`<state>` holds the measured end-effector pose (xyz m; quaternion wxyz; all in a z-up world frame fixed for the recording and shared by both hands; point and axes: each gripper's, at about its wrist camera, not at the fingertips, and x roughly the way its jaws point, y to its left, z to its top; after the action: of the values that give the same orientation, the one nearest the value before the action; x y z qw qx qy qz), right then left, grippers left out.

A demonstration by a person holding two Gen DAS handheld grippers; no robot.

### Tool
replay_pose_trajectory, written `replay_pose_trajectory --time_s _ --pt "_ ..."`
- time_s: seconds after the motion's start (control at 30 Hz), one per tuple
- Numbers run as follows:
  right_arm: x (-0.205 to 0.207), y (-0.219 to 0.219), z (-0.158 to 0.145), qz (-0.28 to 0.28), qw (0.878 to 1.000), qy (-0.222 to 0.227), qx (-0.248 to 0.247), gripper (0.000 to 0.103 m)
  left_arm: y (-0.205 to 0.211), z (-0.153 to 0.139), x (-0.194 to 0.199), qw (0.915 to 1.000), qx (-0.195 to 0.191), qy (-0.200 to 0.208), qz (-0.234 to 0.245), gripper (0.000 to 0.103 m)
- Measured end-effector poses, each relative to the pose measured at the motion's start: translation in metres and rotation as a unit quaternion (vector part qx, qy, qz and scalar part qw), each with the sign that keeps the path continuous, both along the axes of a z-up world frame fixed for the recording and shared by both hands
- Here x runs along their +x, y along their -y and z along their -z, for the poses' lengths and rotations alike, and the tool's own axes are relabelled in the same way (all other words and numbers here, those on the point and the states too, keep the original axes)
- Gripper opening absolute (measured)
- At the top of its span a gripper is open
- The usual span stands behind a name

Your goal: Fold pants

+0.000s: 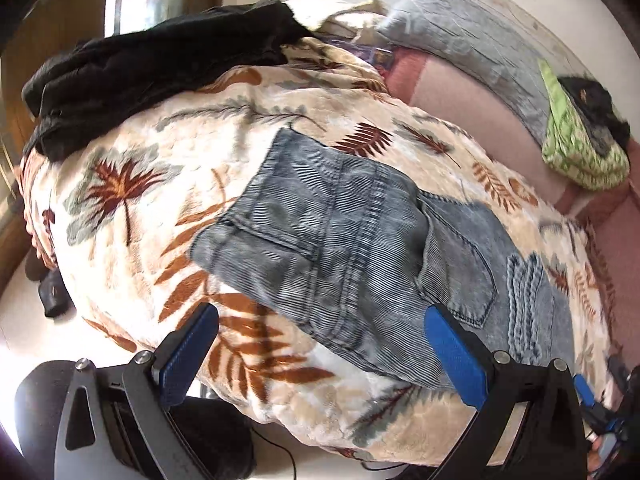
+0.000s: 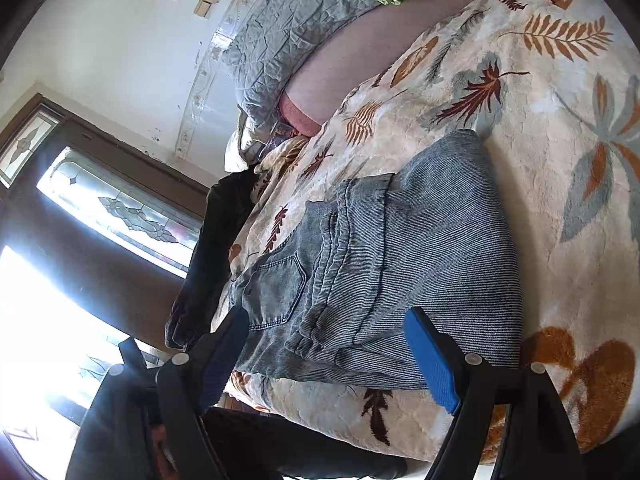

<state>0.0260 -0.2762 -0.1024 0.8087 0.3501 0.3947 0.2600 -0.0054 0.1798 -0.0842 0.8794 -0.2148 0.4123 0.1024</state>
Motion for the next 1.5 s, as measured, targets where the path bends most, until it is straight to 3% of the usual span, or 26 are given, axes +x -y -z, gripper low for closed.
replay_pose_trajectory --time_s 0.2,0.37,0.57,0.73,0.87,1.0,1.13,1.2,1.27,1.33,1.43,1.5 --pt "0.004 -0.009 0.004 -0.007 1.000 -0.008 -0.018 0.082 -0.044 0.019 0.002 0.9903 -0.131 0.013 -0.044 0.102" --pt "0.007 -0.016 0.006 -0.015 0.999 -0.011 -0.030 0.082 -0.051 0.021 0.014 0.9838 -0.171 0.032 -0.042 0.102" --pt "0.005 -0.016 0.006 -0.009 0.999 -0.008 -0.038 0.082 -0.058 0.040 0.022 0.9789 -0.196 0.022 -0.055 0.102" --pt "0.008 -0.010 0.006 -0.005 0.999 -0.028 -0.017 0.082 -0.055 0.032 0.023 0.9830 -0.169 0.055 -0.046 0.102" --pt "0.029 -0.001 -0.015 0.002 0.999 -0.030 -0.042 0.082 -0.056 0.020 0.012 0.9876 -0.100 0.080 -0.091 0.102" --pt "0.077 0.000 -0.044 0.007 0.997 -0.027 -0.070 0.082 -0.040 0.000 -0.002 0.9885 -0.014 0.114 -0.098 0.102" --pt "0.114 -0.032 -0.043 -0.019 0.989 -0.095 -0.108 0.082 -0.015 -0.016 -0.008 0.9863 0.034 0.150 -0.058 0.102" --pt "0.110 -0.067 -0.040 -0.060 0.979 -0.104 -0.165 0.082 -0.005 -0.014 -0.004 0.9877 0.052 0.143 -0.037 0.102" --pt "0.091 -0.099 -0.037 -0.100 0.966 -0.085 -0.221 0.080 -0.002 -0.009 0.000 0.9896 0.049 0.133 -0.021 0.102" --pt "0.071 -0.123 -0.029 -0.138 0.952 -0.071 -0.265 0.060 -0.001 -0.006 0.001 0.9902 0.044 0.131 -0.017 0.102" --pt "0.042 -0.146 -0.023 -0.151 0.918 -0.026 -0.365 0.053 -0.001 -0.006 0.000 0.9902 0.040 0.133 -0.013 0.102" --pt "0.033 -0.153 -0.023 -0.144 0.904 0.003 -0.402 0.051 0.000 -0.006 0.000 0.9905 0.035 0.132 -0.013 0.102"
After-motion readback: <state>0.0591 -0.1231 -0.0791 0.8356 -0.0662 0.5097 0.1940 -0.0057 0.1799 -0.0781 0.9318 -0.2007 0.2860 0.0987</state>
